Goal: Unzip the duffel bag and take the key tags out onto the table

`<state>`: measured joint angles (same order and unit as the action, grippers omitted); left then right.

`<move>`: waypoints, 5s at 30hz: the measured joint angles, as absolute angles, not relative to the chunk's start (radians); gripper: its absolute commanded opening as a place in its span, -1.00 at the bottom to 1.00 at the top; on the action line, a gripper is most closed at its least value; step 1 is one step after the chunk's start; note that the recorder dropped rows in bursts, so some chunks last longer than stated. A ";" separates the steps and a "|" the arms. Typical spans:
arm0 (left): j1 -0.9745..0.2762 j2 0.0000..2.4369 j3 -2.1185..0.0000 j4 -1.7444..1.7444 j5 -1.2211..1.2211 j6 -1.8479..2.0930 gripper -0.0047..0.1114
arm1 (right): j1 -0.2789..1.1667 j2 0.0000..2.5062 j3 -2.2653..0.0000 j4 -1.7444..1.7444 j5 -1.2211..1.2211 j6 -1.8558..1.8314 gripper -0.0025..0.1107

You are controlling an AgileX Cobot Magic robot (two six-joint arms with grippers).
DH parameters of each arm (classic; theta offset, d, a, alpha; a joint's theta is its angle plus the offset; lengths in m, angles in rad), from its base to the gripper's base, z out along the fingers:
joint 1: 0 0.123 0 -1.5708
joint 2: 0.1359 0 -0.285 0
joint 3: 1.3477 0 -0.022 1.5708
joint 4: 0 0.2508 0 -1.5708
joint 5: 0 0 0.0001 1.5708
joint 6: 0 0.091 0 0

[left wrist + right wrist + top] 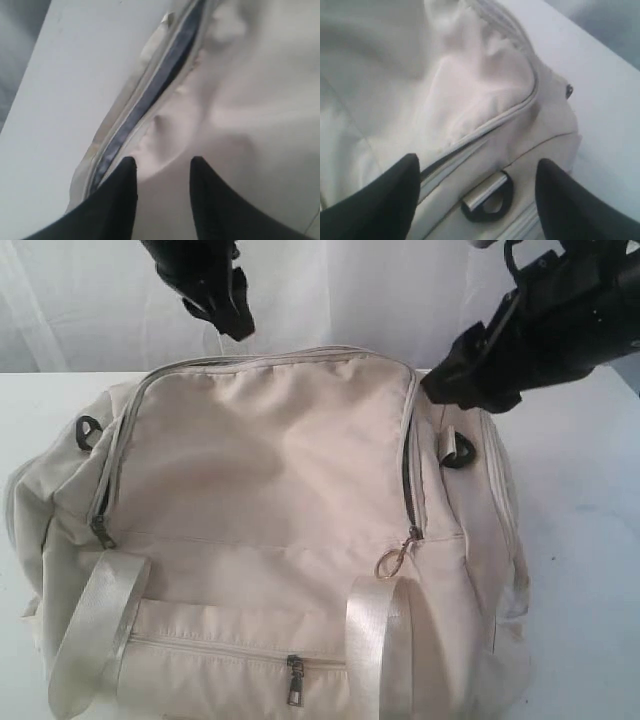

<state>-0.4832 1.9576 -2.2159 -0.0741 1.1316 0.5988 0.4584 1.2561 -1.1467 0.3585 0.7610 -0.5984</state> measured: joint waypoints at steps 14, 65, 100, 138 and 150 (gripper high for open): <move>-0.269 1.778 -1.994 -0.240 1.132 0.475 -0.47 | 0.458 1.294 -1.199 0.265 0.639 -0.450 -0.70; -0.223 1.350 -1.251 -0.475 1.044 0.654 -0.92 | 0.458 1.763 -1.593 0.701 1.148 -0.653 -0.96; -0.223 1.204 -1.251 -0.387 0.964 0.611 -0.92 | 0.707 1.313 -0.835 0.559 1.196 -0.587 -0.96; -0.223 1.199 -1.251 -0.125 1.008 0.349 -0.92 | 0.707 1.442 -1.287 0.412 0.770 -0.501 0.02; -0.223 1.185 -1.251 -0.086 1.029 0.320 -0.92 | 0.707 1.899 -1.583 0.412 0.702 -0.478 0.30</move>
